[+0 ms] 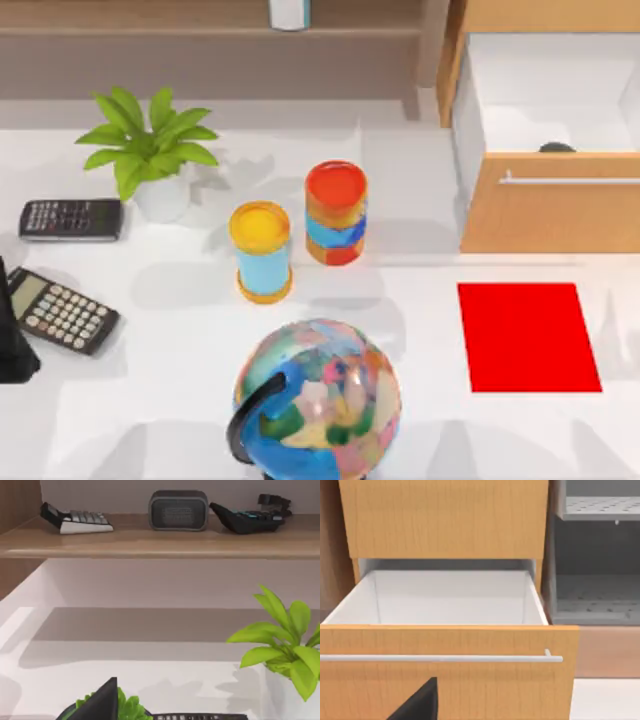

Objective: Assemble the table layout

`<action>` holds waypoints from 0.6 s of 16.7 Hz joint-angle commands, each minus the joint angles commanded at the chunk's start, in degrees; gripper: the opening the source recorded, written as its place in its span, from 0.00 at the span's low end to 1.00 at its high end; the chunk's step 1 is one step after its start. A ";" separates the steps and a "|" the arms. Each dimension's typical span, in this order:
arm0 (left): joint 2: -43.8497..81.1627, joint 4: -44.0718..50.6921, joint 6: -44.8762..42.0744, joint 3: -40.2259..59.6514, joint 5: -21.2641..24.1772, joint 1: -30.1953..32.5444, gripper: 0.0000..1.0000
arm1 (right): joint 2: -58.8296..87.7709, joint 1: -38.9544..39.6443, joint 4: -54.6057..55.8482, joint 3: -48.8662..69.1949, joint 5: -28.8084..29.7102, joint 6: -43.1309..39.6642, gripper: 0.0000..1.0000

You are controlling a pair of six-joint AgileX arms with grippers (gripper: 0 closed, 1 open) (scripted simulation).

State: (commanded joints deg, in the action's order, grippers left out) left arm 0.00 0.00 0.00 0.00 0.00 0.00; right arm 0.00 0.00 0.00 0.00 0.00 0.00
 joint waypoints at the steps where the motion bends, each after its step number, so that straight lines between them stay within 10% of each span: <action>1: 0.00 0.00 0.00 0.00 0.00 0.00 1.00 | 0.00 0.00 0.00 0.00 0.00 0.00 1.00; 10: 0.00 0.00 0.00 0.00 0.00 0.00 1.00 | 20.72 1.12 -12.54 17.86 0.74 1.60 1.00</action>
State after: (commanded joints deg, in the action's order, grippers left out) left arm 0.00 0.00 0.00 0.00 0.00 0.00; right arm 20.72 1.12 -12.54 17.86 0.74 1.60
